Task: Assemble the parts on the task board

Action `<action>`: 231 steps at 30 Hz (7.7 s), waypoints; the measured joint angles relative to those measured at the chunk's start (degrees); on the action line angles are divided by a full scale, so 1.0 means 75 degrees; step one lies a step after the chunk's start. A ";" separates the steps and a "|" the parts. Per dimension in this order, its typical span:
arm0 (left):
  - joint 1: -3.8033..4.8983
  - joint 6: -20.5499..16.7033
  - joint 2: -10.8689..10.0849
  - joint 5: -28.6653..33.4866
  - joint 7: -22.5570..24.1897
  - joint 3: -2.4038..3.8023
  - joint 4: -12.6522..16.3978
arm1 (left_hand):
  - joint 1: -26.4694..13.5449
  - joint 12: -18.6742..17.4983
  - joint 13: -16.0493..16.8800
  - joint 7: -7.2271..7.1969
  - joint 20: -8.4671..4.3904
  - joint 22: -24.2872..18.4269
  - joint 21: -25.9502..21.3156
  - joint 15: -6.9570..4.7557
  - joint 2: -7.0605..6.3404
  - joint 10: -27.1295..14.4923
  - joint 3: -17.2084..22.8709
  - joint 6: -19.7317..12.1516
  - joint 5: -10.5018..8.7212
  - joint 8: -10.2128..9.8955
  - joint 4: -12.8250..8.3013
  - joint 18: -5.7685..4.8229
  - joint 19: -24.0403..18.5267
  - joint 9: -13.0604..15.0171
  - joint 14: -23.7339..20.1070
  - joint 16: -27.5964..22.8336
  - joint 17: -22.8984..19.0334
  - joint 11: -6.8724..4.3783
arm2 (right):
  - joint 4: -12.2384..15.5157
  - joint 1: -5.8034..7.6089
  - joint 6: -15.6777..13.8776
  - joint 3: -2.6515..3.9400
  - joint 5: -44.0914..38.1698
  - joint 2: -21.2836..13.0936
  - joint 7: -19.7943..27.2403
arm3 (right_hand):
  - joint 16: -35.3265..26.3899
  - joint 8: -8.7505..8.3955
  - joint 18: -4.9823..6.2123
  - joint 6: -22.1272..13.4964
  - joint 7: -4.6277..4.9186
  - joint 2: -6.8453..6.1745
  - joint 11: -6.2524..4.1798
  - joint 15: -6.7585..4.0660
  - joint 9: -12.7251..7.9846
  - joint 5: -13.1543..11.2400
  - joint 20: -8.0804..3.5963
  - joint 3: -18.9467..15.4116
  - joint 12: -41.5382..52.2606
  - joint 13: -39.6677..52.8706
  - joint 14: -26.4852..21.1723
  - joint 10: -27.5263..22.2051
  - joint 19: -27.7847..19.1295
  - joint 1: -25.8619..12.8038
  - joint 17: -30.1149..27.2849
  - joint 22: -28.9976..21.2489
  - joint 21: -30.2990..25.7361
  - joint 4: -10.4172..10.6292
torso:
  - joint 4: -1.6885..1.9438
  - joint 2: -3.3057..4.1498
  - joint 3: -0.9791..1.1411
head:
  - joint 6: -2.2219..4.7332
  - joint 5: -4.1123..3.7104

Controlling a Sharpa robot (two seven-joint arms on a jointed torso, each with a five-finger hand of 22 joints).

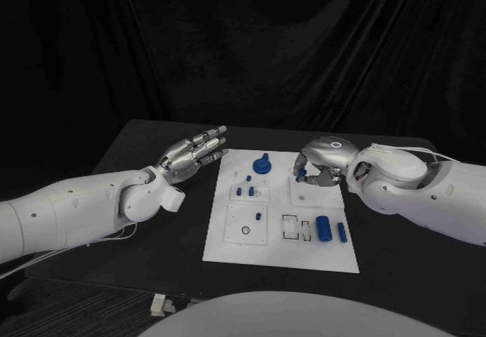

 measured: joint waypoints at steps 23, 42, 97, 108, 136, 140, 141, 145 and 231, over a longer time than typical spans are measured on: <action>-0.0009 0.0053 -0.0069 0.0000 -0.0044 0.0000 0.0029 | 0.0000 0.0000 0.0002 0.0000 0.0000 0.0000 0.0000 0.0027 0.0000 0.0000 0.0000 0.0000 0.0057 0.0030 -0.0043 0.0000 0.0000 0.0000 -0.0028 0.0000 -0.0006 0.0000 | 0.0827 -0.0249 0.0407 0.0000 -0.0304 0.1031 -0.0020 | 0.0000 0.0000 0.0001 0.0000 0.0000 -0.0030 0.0088 0.0000 0.0055 -0.0238 0.0000 0.0158 -0.0015 0.0019 0.0000 0.0089 0.0000 0.0027 0.0050 -0.0001 0.0044 -0.0117 | 0.0007 0.0004 -0.0001 | 0.0000 0.0174; -0.0010 0.0054 -0.0033 0.0001 -0.0068 0.0000 0.0024 | 0.0000 0.0000 0.0006 0.0027 0.0000 -0.0001 0.0000 0.0027 0.0000 0.0000 0.0021 0.0027 0.0060 0.0067 -0.0064 0.0000 0.0000 0.0008 -0.0028 0.0000 -0.0002 0.0000 | 0.0225 -0.1028 0.0694 -0.0002 -0.0474 0.1745 0.0036 | 0.0000 0.0000 0.0001 -0.0001 0.0000 -0.0051 0.0110 0.0000 0.0060 -0.0161 0.0000 0.0199 -0.0027 0.0029 0.0000 0.0111 0.0000 0.0006 0.0035 -0.0002 0.0044 -0.0160 | 0.0010 0.0007 -0.0001 | 0.0000 0.0221; -0.0021 0.0192 0.0062 0.0000 -0.0274 0.0000 -0.0085 | 0.0000 0.0000 0.0003 0.0123 0.0026 -0.0012 0.0000 0.0053 0.0000 0.0000 0.0021 0.0123 0.0054 0.0133 -0.0063 0.0000 -0.0027 0.0020 -0.0001 0.0000 -0.0004 -0.0001 | -0.0029 -0.1402 0.0329 -0.0006 -0.0501 0.2015 0.0196 | 0.0000 -0.0136 0.0000 -0.0083 0.0026 -0.0087 0.0163 0.0000 0.0057 -0.0117 0.0000 0.0266 0.0043 0.0076 0.0000 0.0164 0.0000 0.0075 0.0051 0.0002 0.0042 -0.0272 | 0.0004 0.0004 -0.0001 | 0.0000 0.0267; -0.0036 0.0228 0.0060 0.0000 -0.0301 0.0000 -0.0098 | 0.0000 0.0000 0.0003 0.0123 0.0026 -0.0011 0.0000 0.0053 0.0000 0.0000 0.0021 0.0123 0.0054 0.0132 -0.0062 0.0000 -0.0027 0.0019 -0.0001 0.0000 -0.0002 -0.0001 | -0.0040 -0.1433 0.0335 -0.0004 -0.0668 0.1998 0.0202 | 0.0000 -0.0173 0.0000 -0.0110 0.0053 -0.0088 0.0163 0.0000 0.0057 -0.0119 0.0000 0.0295 0.0031 0.0077 0.0000 0.0164 0.0000 0.0074 0.0051 0.0001 0.0042 -0.0340 | 0.0005 0.0004 -0.0001 | 0.0000 0.0274; -0.0055 0.0280 0.0082 0.0000 -0.0373 0.0000 -0.0140 | 0.0030 0.0000 0.0002 0.0177 0.0026 -0.0010 0.0000 0.0080 0.0029 0.0000 0.0021 0.0178 0.0053 0.0162 -0.0062 0.0000 -0.0027 0.0033 -0.0029 0.0000 -0.0005 -0.0001 | -0.0071 -0.1488 0.0346 0.0001 -0.1104 0.1954 0.0306 | -0.0038 -0.0533 0.0001 -0.0874 0.0025 -0.0349 0.0035 0.0000 -0.0054 -0.0791 0.0028 0.0093 -0.0197 0.0051 0.0000 -0.0336 -0.0084 -0.0400 -0.0031 -0.0001 -0.0055 -0.0179 | 0.0003 0.0004 -0.0001 | 0.0000 0.0295; -0.0057 0.0284 0.0083 0.0000 -0.0389 0.0000 -0.0144 | 0.0030 0.0000 0.0002 0.0177 0.0026 -0.0010 0.0000 0.0080 0.0029 0.0000 0.0021 0.0178 0.0053 0.0161 -0.0062 0.0000 -0.0027 0.0032 -0.0028 0.0000 -0.0006 0.0000 | -0.0079 -0.1490 0.0358 0.0001 -0.1114 0.1944 0.0317 | -0.0069 -0.0533 0.0002 -0.0984 -0.0028 -0.0390 0.0062 0.0000 -0.0068 -0.0887 0.0028 0.0008 -0.0197 0.0051 0.0000 -0.0474 -0.0085 -0.0518 -0.0072 -0.0001 -0.0113 -0.0094 | 0.0003 0.0004 -0.0001 | 0.0000 0.0291; -0.0057 0.0284 0.0083 0.0000 -0.0393 0.0000 -0.0144 | 0.0030 0.0000 0.0002 0.0177 0.0026 -0.0010 0.0000 0.0080 0.0029 -0.0004 0.0021 0.0178 0.0053 0.0161 -0.0062 0.0000 -0.0027 0.0032 -0.0028 0.0000 -0.0006 0.0004 | -0.0079 -0.1491 0.0361 0.0001 -0.1116 0.1941 0.0319 | -0.0068 -0.0533 0.0001 -0.0999 -0.0043 -0.0390 0.0077 0.0000 -0.0068 -0.0887 0.0005 -0.0024 -0.0197 0.0051 0.0000 -0.0545 -0.0107 -0.0518 -0.0072 -0.0001 -0.0113 -0.0062 | 0.0003 0.0004 -0.0001 | 0.0000 0.0291; -0.0058 0.0286 0.0083 0.0000 -0.0407 0.0000 -0.0146 | 0.0030 0.0000 0.0003 0.0177 0.0026 -0.0010 0.0000 0.0080 0.0029 -0.0029 0.0021 0.0178 0.0053 0.0161 -0.0062 0.0000 -0.0027 0.0032 -0.0029 0.0000 -0.0006 0.0027 | -0.0080 -0.1493 0.0379 0.0001 -0.1121 0.1925 0.0323 | -0.0114 -0.0533 0.0001 -0.1110 -0.0099 -0.0380 0.0102 0.0000 -0.0076 -0.0887 0.0002 -0.0227 -0.0255 0.0049 0.0000 -0.0793 -0.0111 -0.0587 -0.0106 -0.0001 -0.0170 -0.0014 | 0.0004 0.0004 -0.0001 | 0.0000 0.0290; -0.0068 0.0290 0.0053 0.0001 -0.0453 0.0000 0.0010 | 0.0030 0.0000 0.0007 0.0177 0.0026 -0.0009 0.0000 0.0080 0.0029 0.0001 -0.0001 0.0234 0.0115 0.0252 -0.0084 0.0000 -0.0027 0.0029 -0.0028 0.0000 -0.0003 0.0055 | 0.1330 0.0104 0.2738 -0.0001 0.1870 -0.1173 -0.4021 | 0.1863 0.1115 -0.0600 0.1395 -0.0982 0.0067 -0.0965 -0.0787 0.2201 -0.0347 -0.0697 -0.3179 1.0655 0.9494 0.0007 0.2192 0.0097 -0.4390 0.1887 0.0001 0.3032 0.1367 | 0.0004 0.0007 0.0000 | 0.0000 -0.0300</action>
